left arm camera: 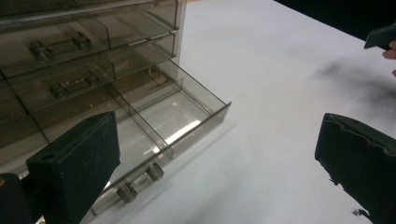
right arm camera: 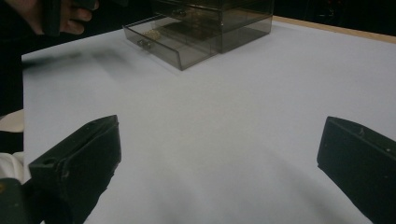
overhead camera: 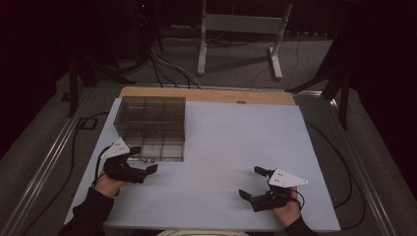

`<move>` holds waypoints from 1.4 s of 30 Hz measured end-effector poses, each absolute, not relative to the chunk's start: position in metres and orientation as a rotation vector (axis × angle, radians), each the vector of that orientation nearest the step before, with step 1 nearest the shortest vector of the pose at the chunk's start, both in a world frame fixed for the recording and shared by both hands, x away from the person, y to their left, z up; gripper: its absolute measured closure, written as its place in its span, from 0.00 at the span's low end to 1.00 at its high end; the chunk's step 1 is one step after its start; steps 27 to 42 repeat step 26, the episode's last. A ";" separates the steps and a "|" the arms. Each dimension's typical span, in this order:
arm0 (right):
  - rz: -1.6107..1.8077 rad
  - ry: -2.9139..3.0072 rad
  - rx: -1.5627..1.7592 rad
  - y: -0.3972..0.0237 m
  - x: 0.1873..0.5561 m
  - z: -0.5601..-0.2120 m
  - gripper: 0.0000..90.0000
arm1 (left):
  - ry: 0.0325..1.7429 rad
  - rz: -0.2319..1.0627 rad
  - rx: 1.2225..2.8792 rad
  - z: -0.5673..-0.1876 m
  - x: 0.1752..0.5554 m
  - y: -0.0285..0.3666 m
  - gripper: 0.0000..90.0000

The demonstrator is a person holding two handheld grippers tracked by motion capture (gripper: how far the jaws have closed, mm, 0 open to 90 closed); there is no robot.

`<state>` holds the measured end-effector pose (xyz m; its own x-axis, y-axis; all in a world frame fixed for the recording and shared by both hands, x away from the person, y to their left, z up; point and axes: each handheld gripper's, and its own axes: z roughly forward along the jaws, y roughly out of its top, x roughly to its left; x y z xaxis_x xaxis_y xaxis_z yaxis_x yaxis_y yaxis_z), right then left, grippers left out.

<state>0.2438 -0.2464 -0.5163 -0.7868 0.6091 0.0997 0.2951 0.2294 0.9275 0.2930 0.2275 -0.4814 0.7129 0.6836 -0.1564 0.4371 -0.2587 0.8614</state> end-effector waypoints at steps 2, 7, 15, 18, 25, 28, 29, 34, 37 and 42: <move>1.577 2.222 0.848 -0.247 0.244 -0.516 0.00 | 0.866 0.293 1.915 -0.485 0.290 0.226 0.01; 1.572 2.223 0.845 -0.246 0.243 -0.516 0.00 | 0.859 0.278 1.935 -0.492 0.281 0.227 0.01; 1.569 2.227 0.845 -0.247 0.243 -0.517 0.00 | 0.875 0.280 1.928 -0.504 0.270 0.237 0.01; 1.568 2.227 0.845 -0.247 0.243 -0.517 0.00 | 0.878 0.278 1.946 -0.509 0.264 0.238 0.01; 1.568 2.231 0.847 -0.246 0.244 -0.517 0.00 | 0.866 0.269 1.970 -0.516 0.256 0.238 0.01; 1.567 2.235 0.845 -0.246 0.244 -0.517 0.00 | 0.864 0.266 1.967 -0.516 0.257 0.238 0.01; 1.567 2.235 0.845 -0.246 0.244 -0.517 0.00 | 0.864 0.266 1.967 -0.516 0.257 0.238 0.01; 1.567 2.235 0.845 -0.246 0.244 -0.517 0.00 | 0.864 0.266 1.967 -0.516 0.257 0.238 0.01; 1.567 2.235 0.845 -0.246 0.244 -0.517 0.00 | 0.864 0.266 1.967 -0.516 0.257 0.238 0.01; 1.567 2.235 0.845 -0.246 0.244 -0.517 0.00 | 0.864 0.266 1.967 -0.516 0.257 0.238 0.01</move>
